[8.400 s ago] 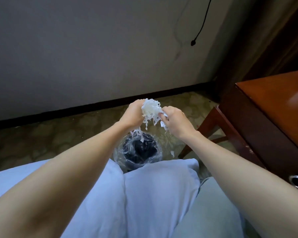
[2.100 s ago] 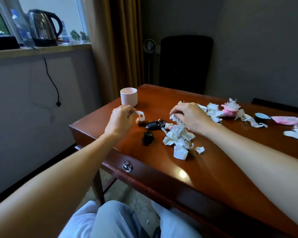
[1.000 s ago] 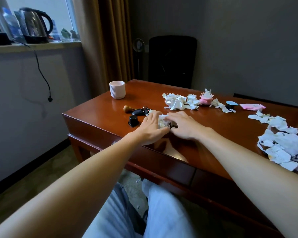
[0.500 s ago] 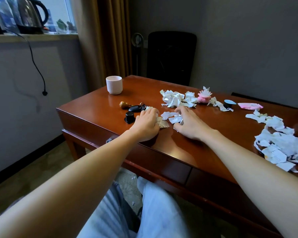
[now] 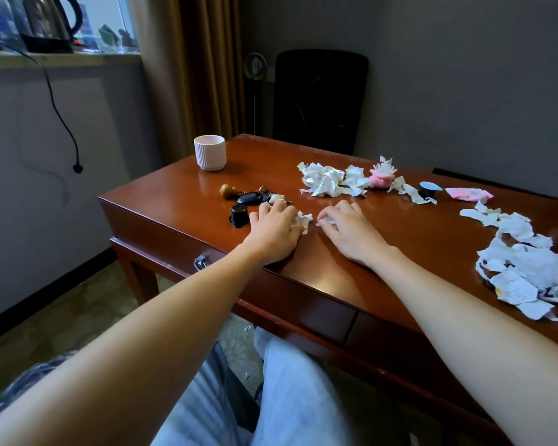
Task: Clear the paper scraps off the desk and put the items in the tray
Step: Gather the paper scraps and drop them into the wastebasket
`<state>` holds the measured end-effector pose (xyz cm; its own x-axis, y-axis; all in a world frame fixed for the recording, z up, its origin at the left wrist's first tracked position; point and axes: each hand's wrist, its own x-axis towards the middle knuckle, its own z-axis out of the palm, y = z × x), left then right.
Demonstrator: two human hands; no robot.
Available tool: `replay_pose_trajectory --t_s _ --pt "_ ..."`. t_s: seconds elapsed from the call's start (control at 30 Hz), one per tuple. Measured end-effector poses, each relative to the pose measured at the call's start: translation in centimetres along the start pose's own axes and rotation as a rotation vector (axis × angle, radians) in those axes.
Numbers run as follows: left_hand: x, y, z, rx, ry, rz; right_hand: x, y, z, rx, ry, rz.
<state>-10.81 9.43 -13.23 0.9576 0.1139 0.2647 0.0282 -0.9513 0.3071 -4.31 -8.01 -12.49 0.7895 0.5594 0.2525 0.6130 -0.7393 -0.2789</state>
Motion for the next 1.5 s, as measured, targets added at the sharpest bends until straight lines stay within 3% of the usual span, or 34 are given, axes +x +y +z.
replay_pose_trajectory --t_s 0.27,0.8,1.07,1.33,1.5 --pt "-0.4 -0.3 -0.6 -0.245 0.069 0.069 -0.2 -0.4 -0.4 0.029 0.078 0.001" --pt "-0.4 -1.1 -3.3 -0.307 0.198 0.127 0.3 -1.0 -3.1 0.088 0.179 0.078" --pt "-0.1 0.0 -2.8 -0.287 0.076 0.039 -0.8 2.1 -3.6 0.038 0.088 0.204" --pt "1.2 1.3 -1.5 -0.103 -0.065 0.019 -0.2 2.6 -3.4 -0.012 -0.09 0.229" --pt "1.8 1.0 -1.4 -0.059 -0.117 0.035 0.3 2.6 -3.1 -0.005 -0.066 0.217"
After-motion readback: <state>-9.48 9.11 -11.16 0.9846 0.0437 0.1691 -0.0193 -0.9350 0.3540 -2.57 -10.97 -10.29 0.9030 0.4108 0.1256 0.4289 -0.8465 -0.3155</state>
